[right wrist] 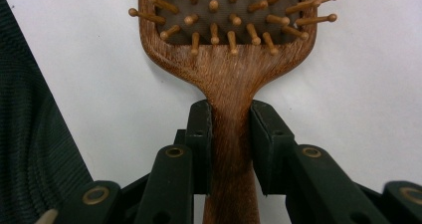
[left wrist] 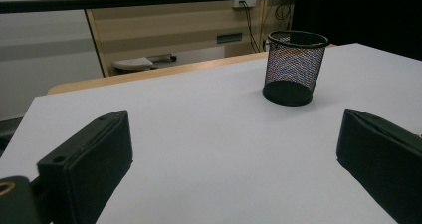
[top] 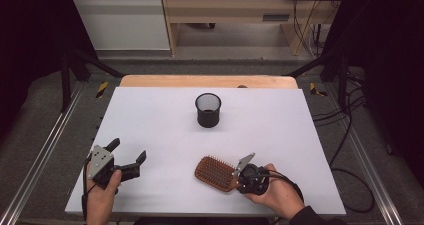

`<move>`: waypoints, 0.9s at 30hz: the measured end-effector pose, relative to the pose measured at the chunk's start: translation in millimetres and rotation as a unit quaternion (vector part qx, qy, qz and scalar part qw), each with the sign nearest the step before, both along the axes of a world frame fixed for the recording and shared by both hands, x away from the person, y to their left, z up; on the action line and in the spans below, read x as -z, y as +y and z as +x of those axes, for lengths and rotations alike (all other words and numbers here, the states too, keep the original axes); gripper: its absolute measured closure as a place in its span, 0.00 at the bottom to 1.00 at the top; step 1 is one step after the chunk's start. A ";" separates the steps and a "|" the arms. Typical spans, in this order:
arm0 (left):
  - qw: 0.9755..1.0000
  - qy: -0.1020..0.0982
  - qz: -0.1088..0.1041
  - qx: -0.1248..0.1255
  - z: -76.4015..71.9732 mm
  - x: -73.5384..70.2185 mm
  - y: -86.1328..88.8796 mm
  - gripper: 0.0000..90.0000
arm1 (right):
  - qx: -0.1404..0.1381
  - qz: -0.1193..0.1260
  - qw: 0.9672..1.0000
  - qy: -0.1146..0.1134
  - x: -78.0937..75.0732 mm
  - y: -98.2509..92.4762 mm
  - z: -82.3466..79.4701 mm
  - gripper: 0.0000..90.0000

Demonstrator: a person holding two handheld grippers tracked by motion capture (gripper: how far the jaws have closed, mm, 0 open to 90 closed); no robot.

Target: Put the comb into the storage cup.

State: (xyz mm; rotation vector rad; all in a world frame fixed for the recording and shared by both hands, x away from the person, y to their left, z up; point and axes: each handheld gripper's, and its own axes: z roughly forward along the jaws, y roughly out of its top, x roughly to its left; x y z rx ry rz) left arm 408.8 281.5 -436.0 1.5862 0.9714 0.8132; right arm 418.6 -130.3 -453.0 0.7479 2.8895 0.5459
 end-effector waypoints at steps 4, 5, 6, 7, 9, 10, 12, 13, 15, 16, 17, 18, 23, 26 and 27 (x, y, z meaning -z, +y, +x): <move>1.000 0.001 0.000 0.001 0.3 0.3 -0.4 0.02 | -0.003 -0.015 1.000 0.003 -1.2 3.9 1.1 0.81; 1.000 0.001 0.000 0.002 0.3 0.3 -0.4 0.02 | -0.002 -0.020 1.000 0.004 -1.7 5.2 1.1 0.81; 1.000 0.001 0.000 0.002 0.1 0.2 -0.5 0.02 | -0.002 -0.022 1.000 0.003 -1.9 5.8 0.9 0.81; 1.000 0.001 -0.001 0.002 0.0 0.1 -0.5 0.02 | -0.001 -0.022 1.000 0.002 -2.2 6.2 0.4 0.81; 1.000 0.001 -0.001 0.002 0.1 0.1 -0.5 0.02 | -0.003 -0.016 1.000 0.001 -2.0 4.5 1.2 0.81; 1.000 0.001 -0.001 0.002 0.3 0.3 -0.5 0.02 | -0.004 -0.014 1.000 0.000 -2.1 3.9 1.3 0.81; 1.000 0.002 -0.001 0.002 0.4 0.4 -0.6 0.02 | -0.002 -0.010 1.000 -0.006 -1.9 3.6 0.6 0.81; 1.000 0.002 0.001 0.003 0.4 0.3 -0.4 0.02 | -0.002 -0.008 1.000 -0.011 -1.8 3.7 0.3 0.81; 1.000 0.002 0.001 0.003 0.3 0.2 -0.4 0.02 | -0.002 -0.007 1.000 -0.018 -2.2 4.5 -0.2 0.81; 1.000 0.001 0.000 0.002 0.2 0.2 -0.4 0.02 | -0.002 -0.006 1.000 -0.019 -1.9 4.8 0.2 0.81; 1.000 0.001 0.000 0.002 0.1 0.1 -0.3 0.02 | -0.004 -0.003 1.000 -0.022 -1.8 5.3 0.5 0.81; 1.000 0.001 -0.001 0.002 -0.1 0.0 -0.1 0.02 | -0.003 0.001 1.000 -0.026 -1.7 5.4 0.8 0.81; 1.000 0.000 -0.001 0.002 0.0 -0.3 0.0 0.02 | 0.007 0.026 0.999 -0.044 -5.8 2.9 2.4 0.81; 1.000 -0.001 -0.001 0.005 -0.2 -0.5 -1.2 0.02 | 0.016 0.051 0.997 -0.057 -10.8 -2.3 6.7 0.81; 1.000 -0.001 0.000 0.005 -0.3 -0.6 -1.5 0.02 | 0.023 0.059 0.996 -0.060 -12.8 -3.9 7.8 0.81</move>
